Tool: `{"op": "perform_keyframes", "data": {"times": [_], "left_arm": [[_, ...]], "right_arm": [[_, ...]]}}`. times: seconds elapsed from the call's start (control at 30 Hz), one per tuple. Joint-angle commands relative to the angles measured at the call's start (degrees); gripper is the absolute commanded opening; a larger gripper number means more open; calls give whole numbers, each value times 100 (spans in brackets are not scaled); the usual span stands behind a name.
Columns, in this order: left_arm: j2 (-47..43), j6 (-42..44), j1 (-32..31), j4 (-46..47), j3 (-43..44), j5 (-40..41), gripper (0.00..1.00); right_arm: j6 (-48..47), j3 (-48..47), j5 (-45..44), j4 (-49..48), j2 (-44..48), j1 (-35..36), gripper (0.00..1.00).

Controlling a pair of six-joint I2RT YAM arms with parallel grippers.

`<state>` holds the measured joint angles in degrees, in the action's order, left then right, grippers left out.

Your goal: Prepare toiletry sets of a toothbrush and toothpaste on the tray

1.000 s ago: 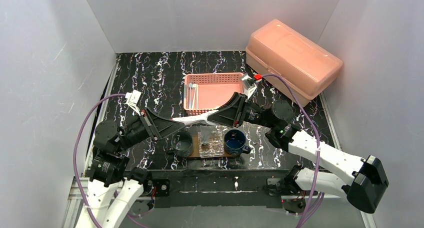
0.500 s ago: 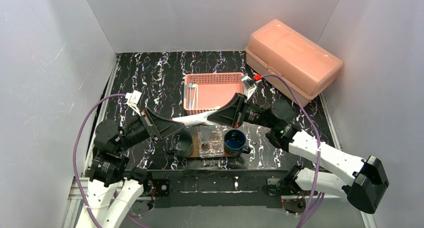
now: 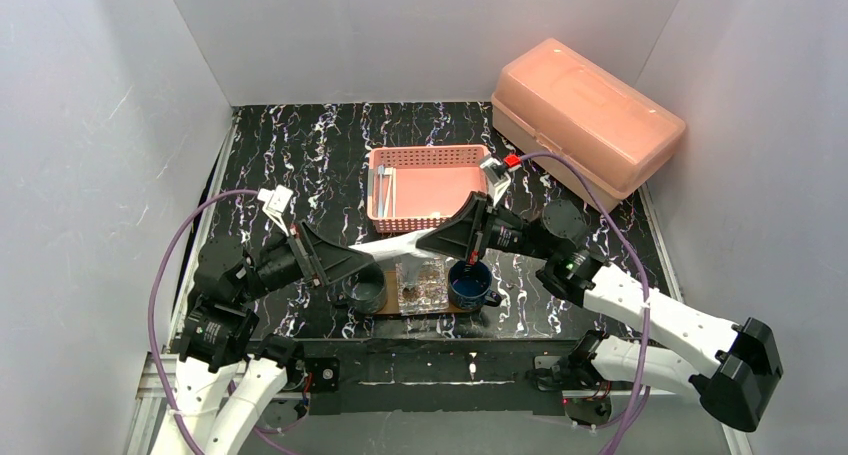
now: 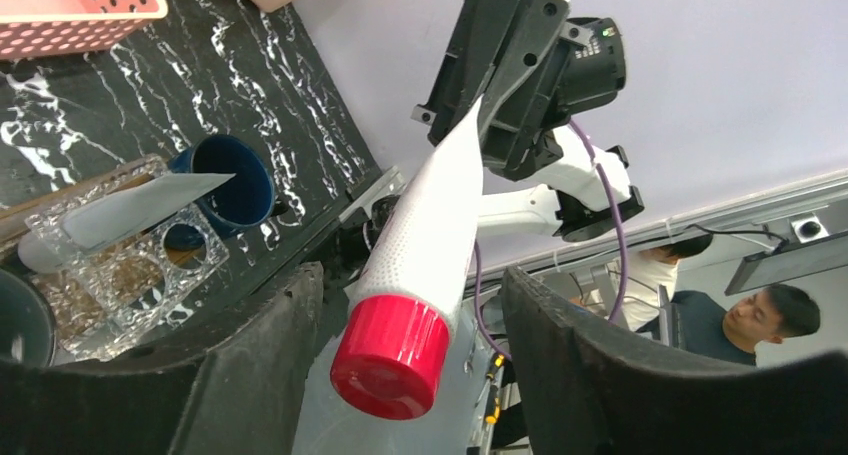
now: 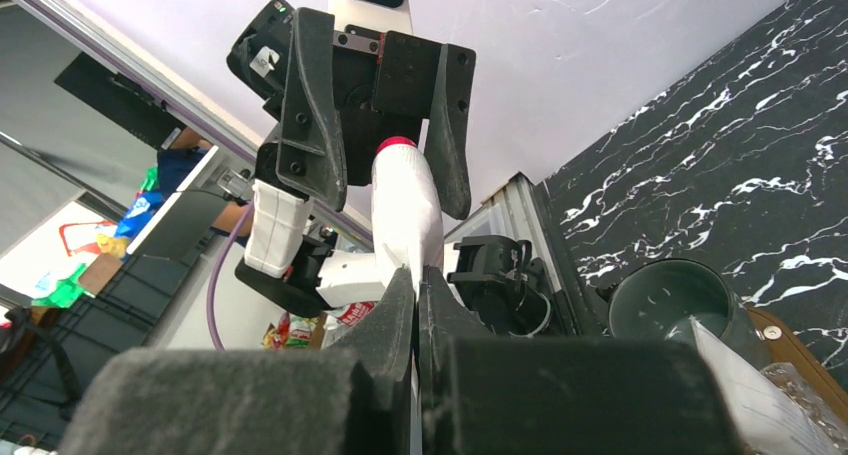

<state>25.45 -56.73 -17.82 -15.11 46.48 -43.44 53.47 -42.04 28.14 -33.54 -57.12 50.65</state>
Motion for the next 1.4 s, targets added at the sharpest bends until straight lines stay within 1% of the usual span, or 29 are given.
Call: {"op": "perform_keyframes", "data": {"times": [0.0,0.03,0.07,0.2,0.3,0.4,0.47,0.53,0.67,0.8,0.97,1.2,1.37], "left_arm": [[21,396,-4,-389,182,-9,72],[21,456,-7,-492,211,26,77],[21,524,-6,-575,245,59,79],[45,762,-10,-849,356,70,83],[71,1017,-4,-1209,539,234,87],[82,1336,-9,-1658,781,460,91],[75,1556,-6,-1935,941,575,93],[90,1764,-11,-2184,1106,660,93],[118,2144,-10,-2689,1370,853,95],[135,2521,-10,-3190,1558,1230,96],[135,2805,-9,-3517,1652,1538,98],[135,2949,-10,-3695,1521,1743,98],[122,3030,-5,-3732,1356,1821,98]], "right_arm": [[-233,-389,7,37,244,24,1],[-273,-418,7,115,264,24,1],[-314,-450,15,188,285,24,1],[-453,-655,84,557,316,24,1],[-834,-985,154,1260,302,24,1],[-1343,-1440,247,2256,233,24,1],[-1568,-1669,322,2737,188,24,1],[-1841,-1985,372,3292,150,24,1],[-2615,-2710,276,4815,-11,24,1],[-3221,-3305,192,5993,-209,24,1],[-3882,-3813,56,7139,-392,28,1],[-4548,-4471,-529,8800,-830,127,1],[-4724,-4689,-1040,9398,-1028,340,1]]}}
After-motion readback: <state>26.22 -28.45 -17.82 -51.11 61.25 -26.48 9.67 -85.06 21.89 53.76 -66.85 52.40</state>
